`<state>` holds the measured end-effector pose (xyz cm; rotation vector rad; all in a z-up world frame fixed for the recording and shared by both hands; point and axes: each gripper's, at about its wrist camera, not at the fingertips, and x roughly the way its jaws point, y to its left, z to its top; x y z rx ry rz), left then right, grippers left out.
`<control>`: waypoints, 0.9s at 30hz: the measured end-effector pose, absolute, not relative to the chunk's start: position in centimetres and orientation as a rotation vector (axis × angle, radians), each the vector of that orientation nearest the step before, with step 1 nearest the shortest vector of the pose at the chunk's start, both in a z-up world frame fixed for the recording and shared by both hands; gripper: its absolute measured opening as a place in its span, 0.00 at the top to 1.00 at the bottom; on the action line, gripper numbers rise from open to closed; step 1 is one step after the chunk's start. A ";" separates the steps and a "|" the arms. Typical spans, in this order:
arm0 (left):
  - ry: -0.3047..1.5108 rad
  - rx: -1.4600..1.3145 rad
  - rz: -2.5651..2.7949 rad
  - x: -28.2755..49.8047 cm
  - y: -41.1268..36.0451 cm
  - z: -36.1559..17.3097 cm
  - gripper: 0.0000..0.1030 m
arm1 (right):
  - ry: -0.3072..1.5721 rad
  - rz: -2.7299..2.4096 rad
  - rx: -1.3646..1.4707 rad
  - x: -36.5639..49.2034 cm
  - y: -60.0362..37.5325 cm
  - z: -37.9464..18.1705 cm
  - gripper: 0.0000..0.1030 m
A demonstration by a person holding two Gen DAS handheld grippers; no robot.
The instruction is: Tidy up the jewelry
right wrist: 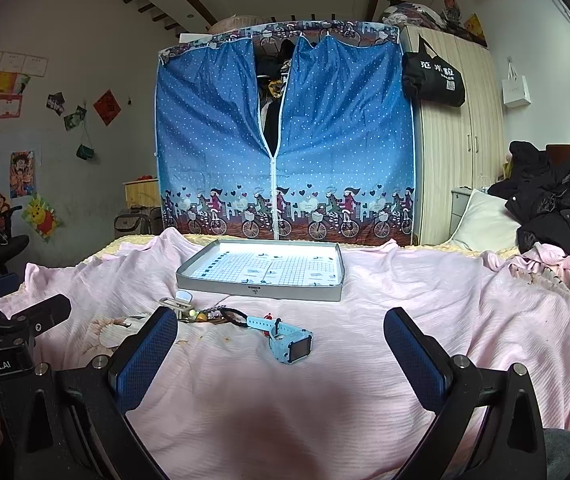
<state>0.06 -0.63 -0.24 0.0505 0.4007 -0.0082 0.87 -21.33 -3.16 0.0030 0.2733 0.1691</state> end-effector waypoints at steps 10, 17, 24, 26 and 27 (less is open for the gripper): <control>0.404 0.057 -0.014 0.1 -0.8 -0.2 0.02 | 0.276 0.170 0.008 0.9 -21.3 -3.2 0.00; 0.404 0.059 -0.015 0.1 -0.9 -0.2 0.02 | 0.279 0.171 0.011 1.0 -21.3 -3.2 0.00; 0.403 0.058 -0.015 0.1 -0.9 -0.2 0.02 | 0.281 0.172 0.015 1.0 -21.4 -3.2 0.00; 0.403 0.059 -0.015 0.1 -0.9 -0.2 0.02 | 0.281 0.171 0.016 1.0 -21.4 -3.2 0.00; 0.403 0.059 -0.014 0.1 -0.9 -0.2 0.02 | 0.281 0.172 0.017 1.0 -21.4 -3.2 0.00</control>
